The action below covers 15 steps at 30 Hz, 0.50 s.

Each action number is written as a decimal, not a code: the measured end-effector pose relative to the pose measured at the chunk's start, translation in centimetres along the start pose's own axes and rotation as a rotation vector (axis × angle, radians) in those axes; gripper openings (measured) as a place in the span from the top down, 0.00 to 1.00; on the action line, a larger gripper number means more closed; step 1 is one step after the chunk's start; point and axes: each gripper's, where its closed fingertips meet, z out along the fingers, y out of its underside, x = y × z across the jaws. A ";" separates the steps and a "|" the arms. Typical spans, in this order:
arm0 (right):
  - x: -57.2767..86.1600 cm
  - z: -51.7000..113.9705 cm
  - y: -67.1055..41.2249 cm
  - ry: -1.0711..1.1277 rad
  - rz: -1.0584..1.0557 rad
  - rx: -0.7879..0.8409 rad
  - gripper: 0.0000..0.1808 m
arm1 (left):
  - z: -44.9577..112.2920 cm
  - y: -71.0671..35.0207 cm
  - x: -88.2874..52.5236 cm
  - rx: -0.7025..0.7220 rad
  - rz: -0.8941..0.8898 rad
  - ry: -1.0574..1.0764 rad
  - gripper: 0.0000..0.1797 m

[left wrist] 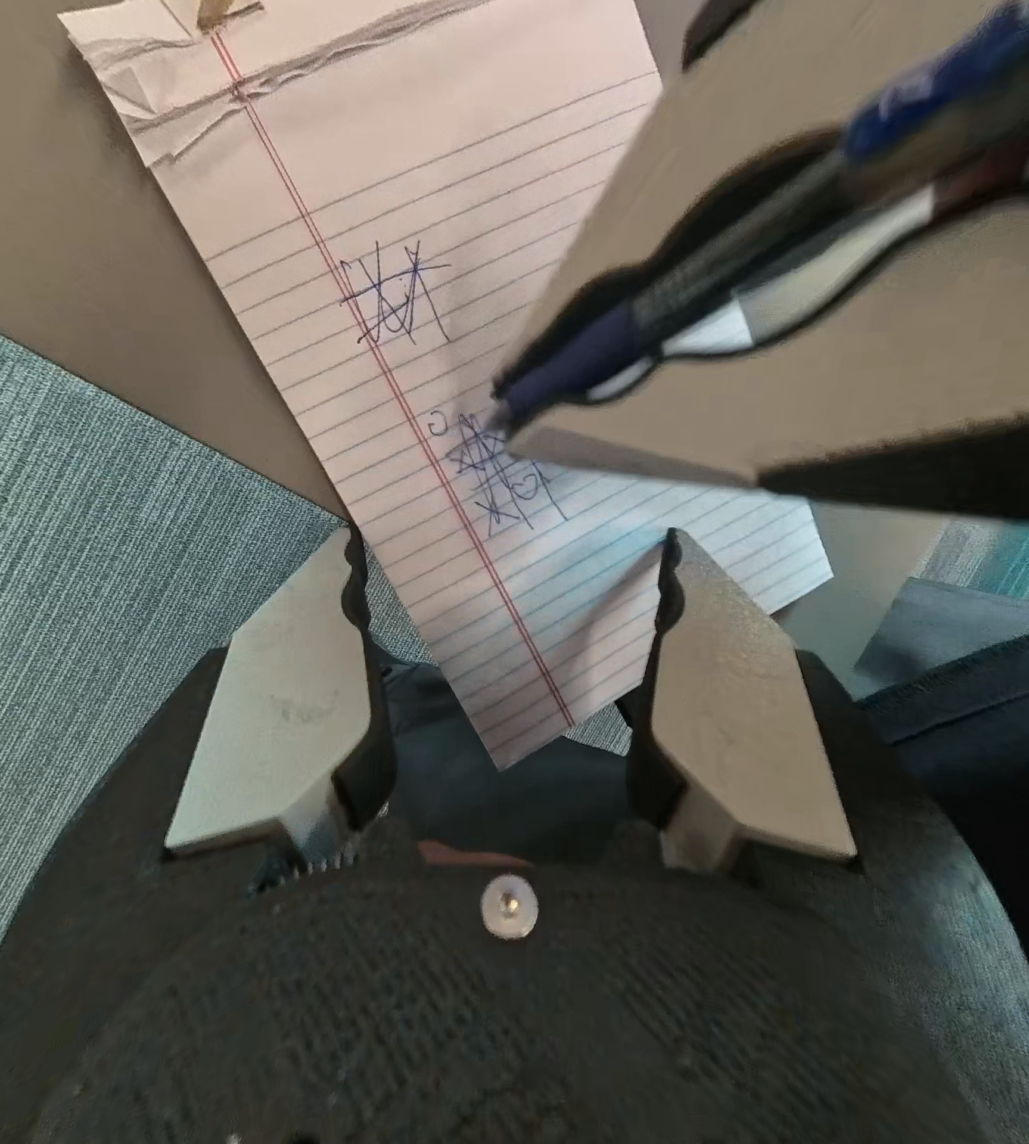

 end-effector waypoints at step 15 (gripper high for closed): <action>-0.8 -2.0 1.9 0.000 0.071 0.006 0.95 | -0.4 0.1 -0.1 0.000 0.099 0.003 0.47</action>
